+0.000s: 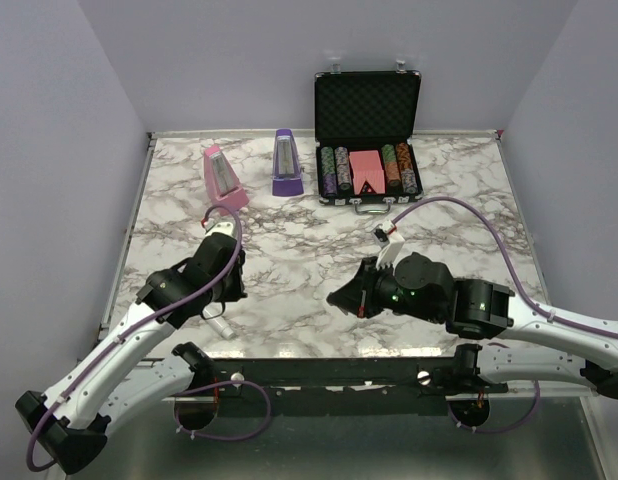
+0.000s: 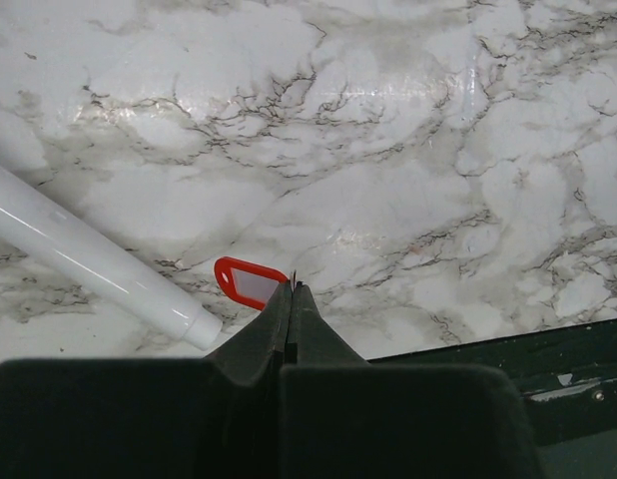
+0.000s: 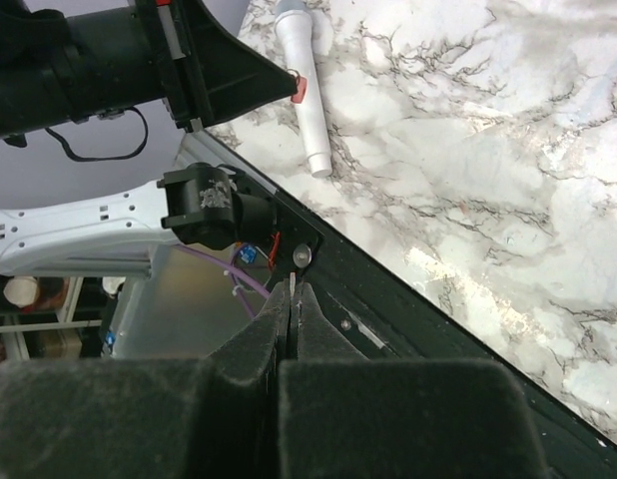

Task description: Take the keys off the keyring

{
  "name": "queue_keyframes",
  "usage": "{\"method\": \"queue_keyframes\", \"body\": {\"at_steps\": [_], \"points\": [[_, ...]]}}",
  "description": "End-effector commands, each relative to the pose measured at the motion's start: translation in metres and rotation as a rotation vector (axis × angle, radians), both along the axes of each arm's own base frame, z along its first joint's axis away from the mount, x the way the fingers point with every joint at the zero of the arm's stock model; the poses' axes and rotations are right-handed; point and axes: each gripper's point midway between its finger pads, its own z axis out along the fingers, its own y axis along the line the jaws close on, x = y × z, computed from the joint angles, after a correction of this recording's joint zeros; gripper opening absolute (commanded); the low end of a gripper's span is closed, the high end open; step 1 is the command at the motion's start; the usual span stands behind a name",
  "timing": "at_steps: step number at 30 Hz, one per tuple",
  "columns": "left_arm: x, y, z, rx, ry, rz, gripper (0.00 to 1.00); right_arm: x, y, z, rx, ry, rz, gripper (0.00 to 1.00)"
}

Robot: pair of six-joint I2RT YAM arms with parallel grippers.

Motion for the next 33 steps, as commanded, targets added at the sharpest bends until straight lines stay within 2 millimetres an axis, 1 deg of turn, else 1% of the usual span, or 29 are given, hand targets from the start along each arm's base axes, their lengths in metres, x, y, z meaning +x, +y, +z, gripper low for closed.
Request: {"method": "queue_keyframes", "body": {"at_steps": [1,5,8,12,18,23,26,27,28,31,32,33], "points": [[0.009,-0.019,0.001,-0.057,0.006,-0.030,0.00,0.001,0.004,0.001,0.020,0.006,-0.012,0.01],[0.021,-0.026,0.002,-0.049,0.007,-0.025,0.00,0.001,0.006,0.000,0.013,0.008,-0.011,0.01],[0.029,-0.036,0.006,-0.069,0.004,-0.035,0.00,0.000,0.005,0.000,0.010,0.010,-0.011,0.01],[0.038,-0.044,0.014,-0.085,0.009,-0.025,0.00,0.001,0.003,0.001,0.013,0.009,-0.019,0.01],[0.044,-0.058,0.029,-0.156,-0.027,-0.050,0.00,0.002,0.001,0.001,0.007,0.008,-0.025,0.01],[0.044,-0.072,0.047,-0.260,-0.091,-0.099,0.00,0.002,-0.001,0.002,0.012,0.006,-0.030,0.01],[0.045,-0.074,0.054,-0.288,-0.114,-0.109,0.05,0.002,-0.002,0.002,0.013,0.009,-0.033,0.01],[0.046,-0.075,0.057,-0.296,-0.128,-0.111,0.09,0.001,-0.002,0.001,0.011,0.009,-0.031,0.01],[0.043,-0.079,0.061,-0.327,-0.131,-0.135,0.12,0.002,-0.003,0.001,0.009,0.007,-0.035,0.01],[0.042,-0.083,0.069,-0.379,-0.155,-0.159,0.18,0.002,-0.004,0.003,0.015,0.007,-0.035,0.01],[0.041,-0.084,0.073,-0.397,-0.165,-0.167,0.21,0.002,-0.005,0.003,0.014,0.006,-0.037,0.01],[0.041,-0.084,0.074,-0.404,-0.166,-0.166,0.29,0.002,-0.005,0.002,0.012,0.007,-0.035,0.01]]}}
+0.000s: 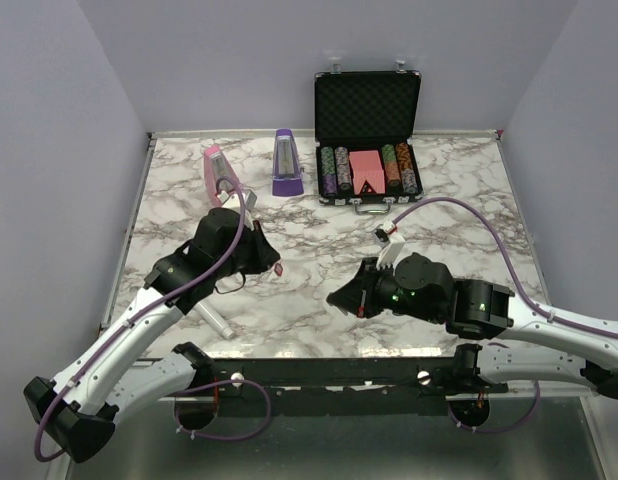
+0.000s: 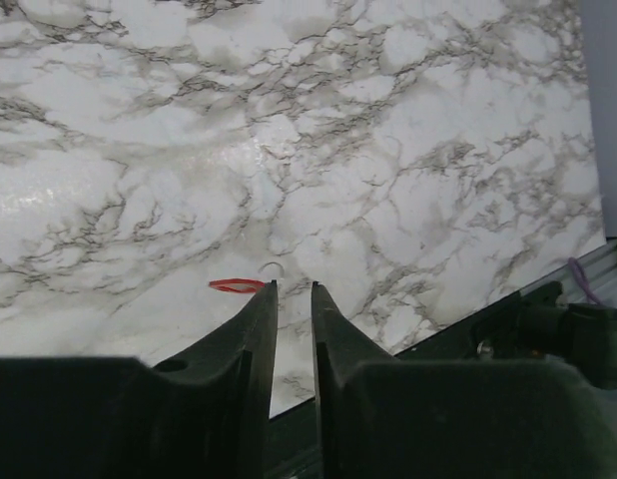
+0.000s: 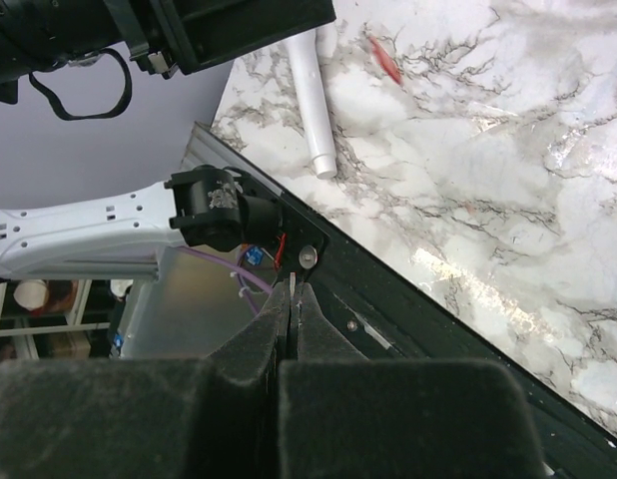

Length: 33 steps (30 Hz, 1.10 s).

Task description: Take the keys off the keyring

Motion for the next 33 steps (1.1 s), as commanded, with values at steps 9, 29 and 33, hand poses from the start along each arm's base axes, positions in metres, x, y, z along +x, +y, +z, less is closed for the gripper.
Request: {"method": "queue_keyframes", "body": {"at_steps": [9,29,33], "points": [[-0.009,0.000,0.020,-0.094,-0.055,-0.034,0.73,0.002,-0.008,0.003,0.004,-0.004,-0.036,0.01],[-0.058,0.077,0.023,0.030,-0.219,0.058,0.99,0.030,-0.021,-0.006,-0.172,-0.067,-0.169,0.01],[-0.072,0.093,0.025,0.012,-0.273,0.091,0.99,0.046,-0.027,-0.011,-0.313,-0.118,-0.224,0.01]]}}
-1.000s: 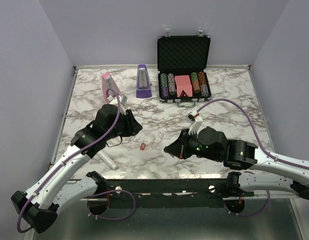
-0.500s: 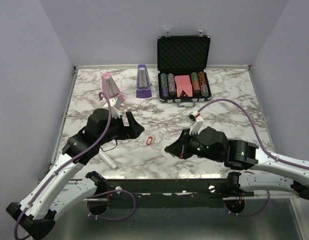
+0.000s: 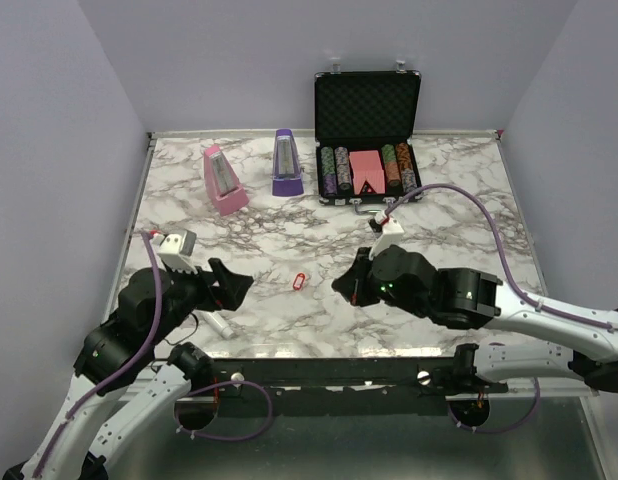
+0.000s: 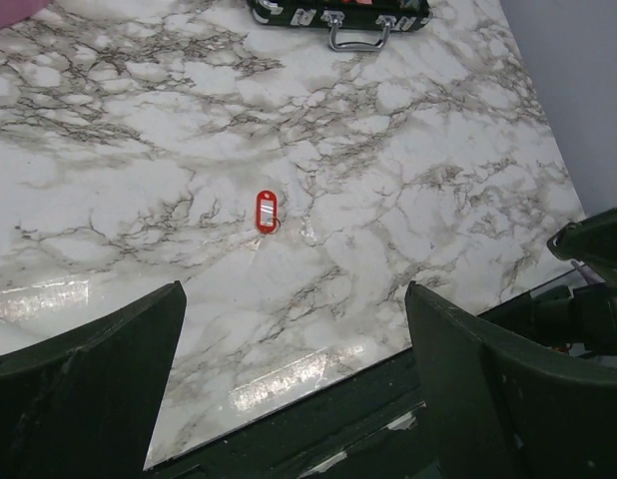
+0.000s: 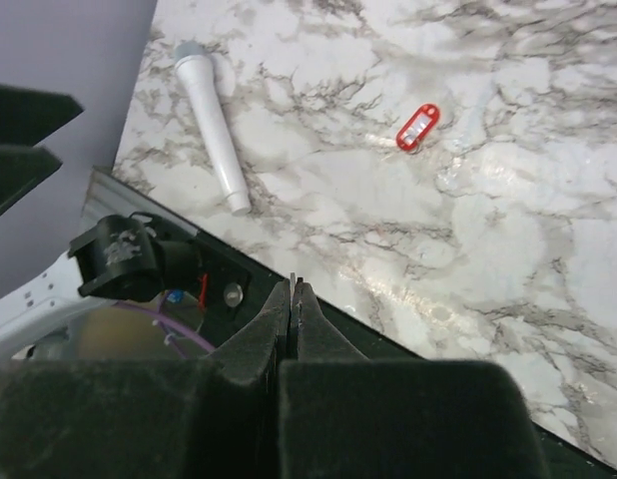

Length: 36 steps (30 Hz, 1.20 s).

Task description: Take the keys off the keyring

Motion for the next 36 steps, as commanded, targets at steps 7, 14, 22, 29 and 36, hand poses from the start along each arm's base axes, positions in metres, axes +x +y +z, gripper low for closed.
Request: {"method": "queue_keyframes", "body": {"at_steps": [7,14,22,29,36], "points": [[-0.019,0.033,-0.004,-0.057,-0.141,0.088,0.99,0.050,-0.027,0.001,-0.393,-0.179,-0.186,0.01],[-0.021,0.036,-0.002,-0.083,-0.175,0.095,0.99,0.074,-0.033,0.008,-0.581,-0.279,-0.267,0.01],[-0.024,0.040,0.001,-0.103,-0.197,0.106,0.99,0.085,-0.026,-0.012,-0.686,-0.306,-0.285,0.01],[-0.029,0.040,0.003,-0.124,-0.215,0.096,0.99,0.088,-0.018,-0.021,-0.703,-0.283,-0.266,0.06],[-0.029,0.040,0.004,-0.126,-0.215,0.093,0.99,0.088,-0.017,-0.019,-0.674,-0.260,-0.261,0.36]]}}
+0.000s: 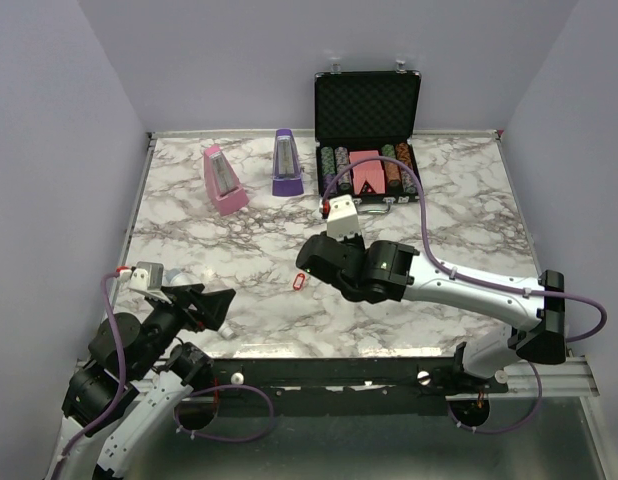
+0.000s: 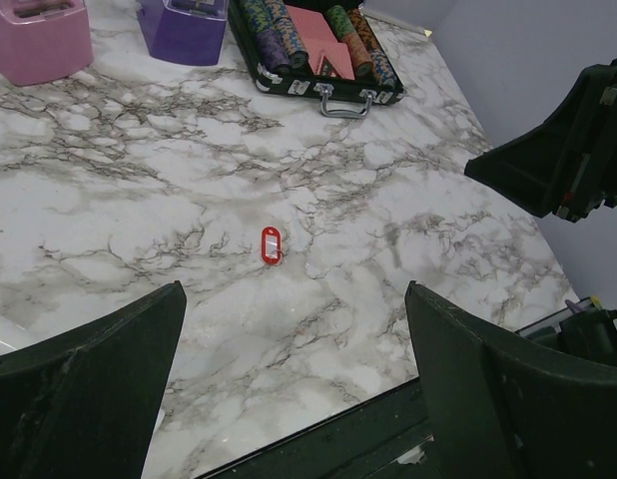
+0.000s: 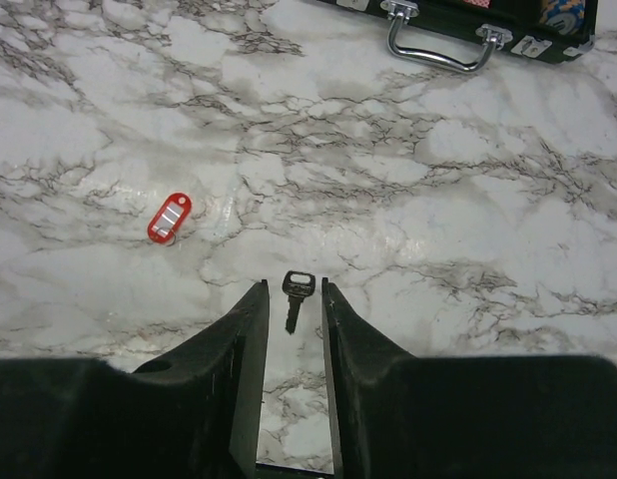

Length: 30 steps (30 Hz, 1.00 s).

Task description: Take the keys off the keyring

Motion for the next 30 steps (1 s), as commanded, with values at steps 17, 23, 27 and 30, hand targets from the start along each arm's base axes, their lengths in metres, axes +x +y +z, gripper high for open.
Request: {"method": "queue_keyframes", "body": {"at_steps": [17,23,27,30], "points": [[0.002,0.001,0.002,-0.008,-0.011,0.011,0.99,0.001,0.008,0.010,0.125,0.031,0.035,1.00],[0.003,0.001,0.001,-0.005,-0.009,0.011,0.99,-0.004,0.000,0.014,0.174,0.036,0.035,1.00],[0.003,0.001,0.001,-0.004,-0.008,0.011,0.99,-0.009,-0.008,0.022,0.220,0.033,0.034,1.00],[0.003,0.000,0.001,-0.002,-0.004,0.011,0.99,-0.013,-0.014,0.028,0.259,0.034,0.033,1.00]]}}
